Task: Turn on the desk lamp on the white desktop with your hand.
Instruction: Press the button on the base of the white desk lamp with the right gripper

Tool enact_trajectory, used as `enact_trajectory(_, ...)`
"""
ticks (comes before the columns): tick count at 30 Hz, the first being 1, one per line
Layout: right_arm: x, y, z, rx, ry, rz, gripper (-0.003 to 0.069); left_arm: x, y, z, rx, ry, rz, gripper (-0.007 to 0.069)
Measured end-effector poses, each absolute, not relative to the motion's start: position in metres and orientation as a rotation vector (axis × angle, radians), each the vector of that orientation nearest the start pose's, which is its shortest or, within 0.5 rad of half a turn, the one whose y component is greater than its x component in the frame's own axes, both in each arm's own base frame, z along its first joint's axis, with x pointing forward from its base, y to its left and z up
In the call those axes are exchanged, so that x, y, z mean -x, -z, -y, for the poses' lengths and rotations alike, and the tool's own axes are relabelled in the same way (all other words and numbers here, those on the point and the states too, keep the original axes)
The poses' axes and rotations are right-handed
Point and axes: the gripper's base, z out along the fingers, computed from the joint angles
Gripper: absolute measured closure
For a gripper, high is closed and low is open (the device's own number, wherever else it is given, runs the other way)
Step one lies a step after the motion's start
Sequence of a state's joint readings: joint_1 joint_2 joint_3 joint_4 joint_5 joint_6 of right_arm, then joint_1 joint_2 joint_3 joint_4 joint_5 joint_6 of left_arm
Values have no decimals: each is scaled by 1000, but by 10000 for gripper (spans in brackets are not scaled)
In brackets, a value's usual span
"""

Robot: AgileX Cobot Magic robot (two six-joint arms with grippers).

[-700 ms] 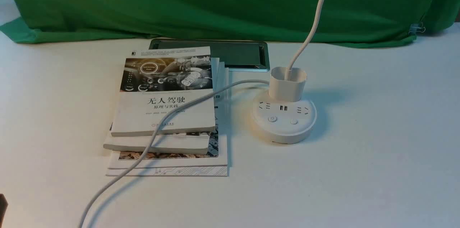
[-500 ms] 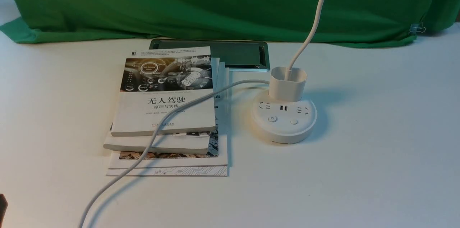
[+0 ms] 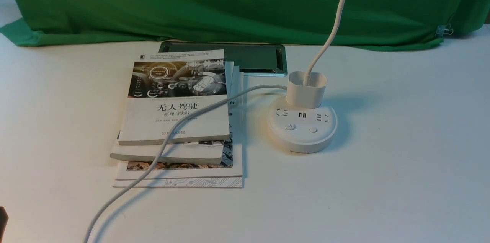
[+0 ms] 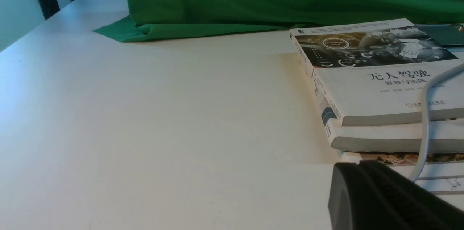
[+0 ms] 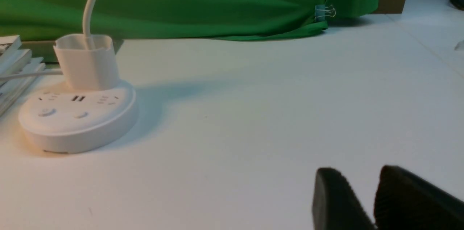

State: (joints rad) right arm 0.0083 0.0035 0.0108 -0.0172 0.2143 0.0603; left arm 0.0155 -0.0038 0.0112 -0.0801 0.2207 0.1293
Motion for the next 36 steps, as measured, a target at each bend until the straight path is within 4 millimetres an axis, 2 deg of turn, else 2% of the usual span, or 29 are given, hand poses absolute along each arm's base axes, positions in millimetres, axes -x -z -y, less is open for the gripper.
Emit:
enact_trajectory(31, -56, -190, 0, -46, -48, -1711, 418, -56, -190, 1, -43, -35, -1710, 603)
enact_trajectory(34, -57, -193, -1, -253, -255, -1665, 418, -56, -190, 1, -43, -35, -1710, 603)
enact_trajectory(35, -57, -193, -2, -273, -276, -1661, 418, -56, -190, 1, -43, -35, -1710, 603)
enact_trajectory(36, -57, -195, -2, -460, -468, -1608, 418, -56, -190, 1, -43, -35, -1710, 603)
